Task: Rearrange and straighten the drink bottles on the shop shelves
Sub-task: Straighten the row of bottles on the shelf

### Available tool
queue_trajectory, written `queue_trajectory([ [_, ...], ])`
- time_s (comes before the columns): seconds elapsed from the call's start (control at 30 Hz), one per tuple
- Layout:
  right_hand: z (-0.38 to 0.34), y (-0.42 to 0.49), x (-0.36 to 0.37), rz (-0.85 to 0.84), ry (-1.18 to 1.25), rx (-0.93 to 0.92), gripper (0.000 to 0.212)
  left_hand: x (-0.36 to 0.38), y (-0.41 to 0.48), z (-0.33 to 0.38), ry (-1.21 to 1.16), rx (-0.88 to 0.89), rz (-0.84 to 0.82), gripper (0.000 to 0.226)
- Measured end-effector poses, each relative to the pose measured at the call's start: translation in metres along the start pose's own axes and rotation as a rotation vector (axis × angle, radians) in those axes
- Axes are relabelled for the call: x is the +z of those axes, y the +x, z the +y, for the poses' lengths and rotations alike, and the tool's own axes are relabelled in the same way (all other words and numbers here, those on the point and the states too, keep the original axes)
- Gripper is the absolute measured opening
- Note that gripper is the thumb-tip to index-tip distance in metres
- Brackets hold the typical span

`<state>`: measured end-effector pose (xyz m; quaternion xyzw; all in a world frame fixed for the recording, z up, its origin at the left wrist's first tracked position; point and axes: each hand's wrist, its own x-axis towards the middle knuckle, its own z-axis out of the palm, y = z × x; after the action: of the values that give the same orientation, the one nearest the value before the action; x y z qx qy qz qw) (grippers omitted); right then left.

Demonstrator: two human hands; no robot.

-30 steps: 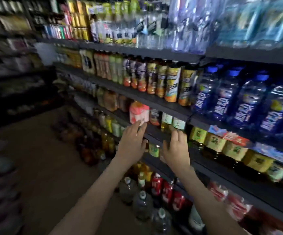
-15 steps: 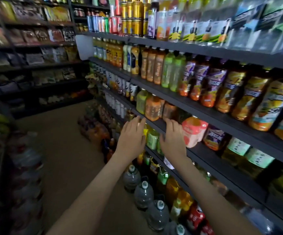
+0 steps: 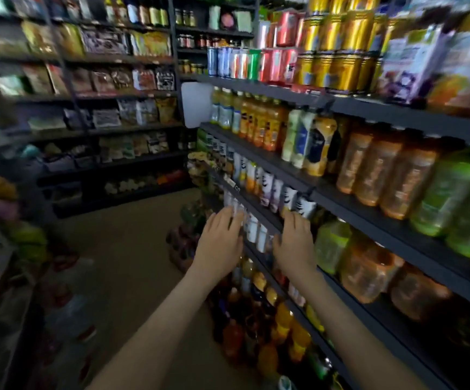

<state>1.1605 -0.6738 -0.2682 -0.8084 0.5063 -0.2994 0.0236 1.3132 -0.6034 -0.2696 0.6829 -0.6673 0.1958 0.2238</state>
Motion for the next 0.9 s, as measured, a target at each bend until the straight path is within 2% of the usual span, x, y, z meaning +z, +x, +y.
queue_trajectory([
  [0.2, -0.063, 0.131, 0.095, 0.09, 0.006, 0.07, 0.056, 0.046, 0.103, -0.151, 0.009, 0.081, -0.019, 0.055],
  [0.37, -0.093, 0.222, 0.142, 0.17, 0.005, 0.135, 0.057, 0.084, 0.195, -0.231, -0.054, 0.169, -0.023, 0.06],
  [0.6, -0.07, 0.337, 0.209, 0.313, -0.036, 0.259, 0.061, 0.172, 0.31, -0.285, -0.187, 0.271, -0.047, 0.062],
  [0.73, -0.055, 0.403, 0.244, 0.375, -0.006, 0.327, 0.059, 0.227, 0.374, -0.313, -0.168, 0.319, -0.091, 0.063],
  [0.83, -0.043, 0.439, 0.256, 0.506, -0.039, 0.386, 0.054, 0.25, 0.419, -0.324, -0.158, 0.352, -0.18, 0.059],
  [0.9, -0.033, 0.457, 0.256, 0.592, -0.034, 0.489, 0.053, 0.264, 0.443, -0.323, -0.198, 0.382, -0.164, 0.059],
])
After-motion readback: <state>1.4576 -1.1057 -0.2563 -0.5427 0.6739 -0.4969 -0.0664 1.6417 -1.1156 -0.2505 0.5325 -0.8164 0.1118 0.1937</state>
